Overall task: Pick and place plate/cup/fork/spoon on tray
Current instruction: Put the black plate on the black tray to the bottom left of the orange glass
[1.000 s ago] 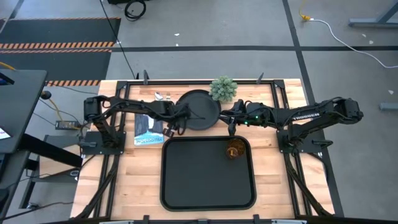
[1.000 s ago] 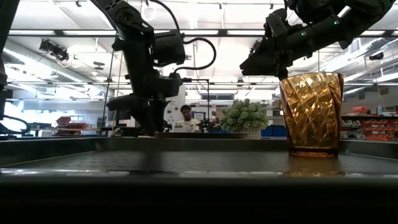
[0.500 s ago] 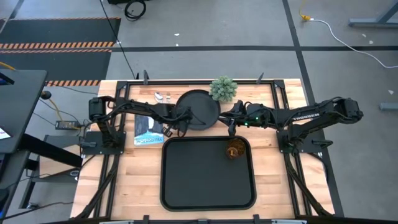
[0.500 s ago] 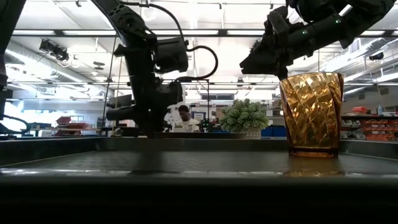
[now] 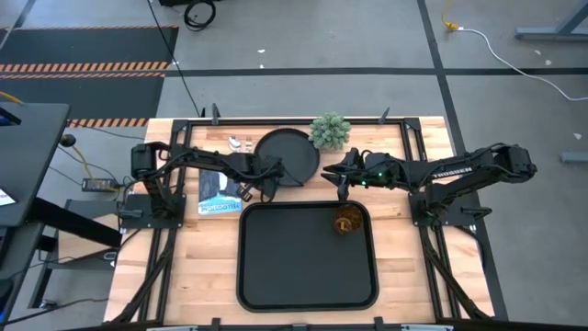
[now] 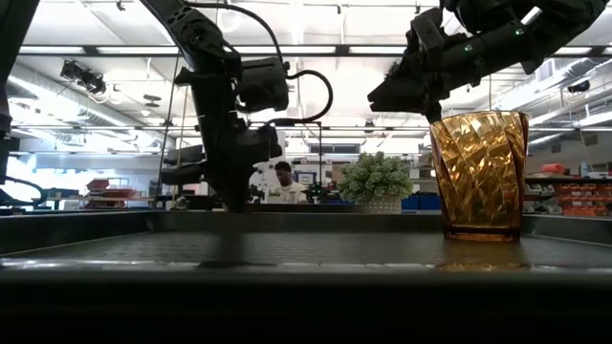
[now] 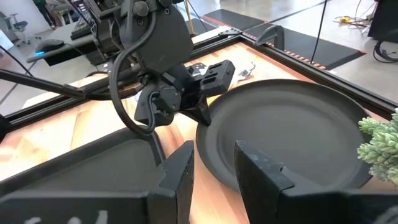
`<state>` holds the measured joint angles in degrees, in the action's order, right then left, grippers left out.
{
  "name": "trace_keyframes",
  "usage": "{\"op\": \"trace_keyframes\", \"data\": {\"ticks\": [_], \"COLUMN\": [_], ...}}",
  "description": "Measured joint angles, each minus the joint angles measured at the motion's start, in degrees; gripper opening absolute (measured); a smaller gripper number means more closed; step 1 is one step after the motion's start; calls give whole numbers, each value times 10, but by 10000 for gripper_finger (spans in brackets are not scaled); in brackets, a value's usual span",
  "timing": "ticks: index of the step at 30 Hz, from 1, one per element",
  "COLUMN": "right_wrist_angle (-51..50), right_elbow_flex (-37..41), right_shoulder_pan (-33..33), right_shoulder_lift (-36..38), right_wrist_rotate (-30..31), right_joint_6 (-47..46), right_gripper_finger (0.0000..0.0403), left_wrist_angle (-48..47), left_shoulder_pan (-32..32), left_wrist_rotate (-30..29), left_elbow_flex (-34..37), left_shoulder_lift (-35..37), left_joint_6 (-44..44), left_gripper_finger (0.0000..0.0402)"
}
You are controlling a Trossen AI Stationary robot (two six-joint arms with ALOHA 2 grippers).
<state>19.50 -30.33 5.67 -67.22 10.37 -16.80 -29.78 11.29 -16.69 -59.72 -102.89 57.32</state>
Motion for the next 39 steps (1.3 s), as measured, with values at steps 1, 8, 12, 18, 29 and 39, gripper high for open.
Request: {"op": "trace_keyframes", "data": {"ticks": [1,8,12,18,29,39], "right_wrist_angle": [0,-6,-28,-83,-92,-85], "right_elbow_flex": [0,0,0,0,0,0], "right_shoulder_pan": [0,0,0,1,1,-1], "right_shoulder_lift": [0,12,34,74,126,125], "right_wrist_rotate": [0,3,20,45,45,45], "right_joint_6": [0,6,18,24,44,33], "right_gripper_finger": [121,121,121,121,121,121], "left_wrist_angle": [0,-61,-111,-175,-201,-198], "left_shoulder_pan": [0,-14,-40,-115,-272,-354], "left_wrist_rotate": [0,2,1,-14,-41,-34], "left_elbow_flex": [0,-18,-42,-73,-75,-75], "left_shoulder_lift": [0,31,59,67,67,66], "left_joint_6": [0,-43,-60,-103,-188,-158], "left_gripper_finger": [12,12,12,12,12,12]}}
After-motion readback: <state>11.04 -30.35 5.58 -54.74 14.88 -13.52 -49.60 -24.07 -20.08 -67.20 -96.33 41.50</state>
